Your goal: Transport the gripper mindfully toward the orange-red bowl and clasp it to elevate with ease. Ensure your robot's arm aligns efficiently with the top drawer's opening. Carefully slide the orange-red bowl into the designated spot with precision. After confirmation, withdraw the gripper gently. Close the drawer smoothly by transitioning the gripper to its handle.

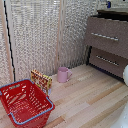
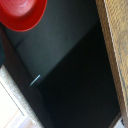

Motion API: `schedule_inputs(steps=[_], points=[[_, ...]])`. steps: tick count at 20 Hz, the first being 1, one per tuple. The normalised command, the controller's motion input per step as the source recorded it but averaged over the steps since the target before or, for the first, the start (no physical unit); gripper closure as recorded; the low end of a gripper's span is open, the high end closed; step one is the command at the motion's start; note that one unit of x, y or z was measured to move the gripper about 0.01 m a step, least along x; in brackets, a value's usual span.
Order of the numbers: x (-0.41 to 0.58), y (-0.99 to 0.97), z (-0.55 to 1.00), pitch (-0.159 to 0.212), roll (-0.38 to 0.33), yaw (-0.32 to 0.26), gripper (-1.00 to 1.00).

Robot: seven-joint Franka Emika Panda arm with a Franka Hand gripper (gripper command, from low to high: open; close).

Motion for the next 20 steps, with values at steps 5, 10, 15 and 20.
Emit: schedule_inputs(steps=[5, 10, 15, 20], points=[[0.028, 0.54, -0.59, 0.122, -0.179, 0.122, -1.00], [-0.001, 0.56, -0.41, 0.148, -0.177, 0.105, -1.00], [-0.117, 0.24, -0.12, 0.194, -0.329, 0.112, -1.00], [-0.096, 0.15, -0.09, 0.150, -0.375, 0.103, -1.00]])
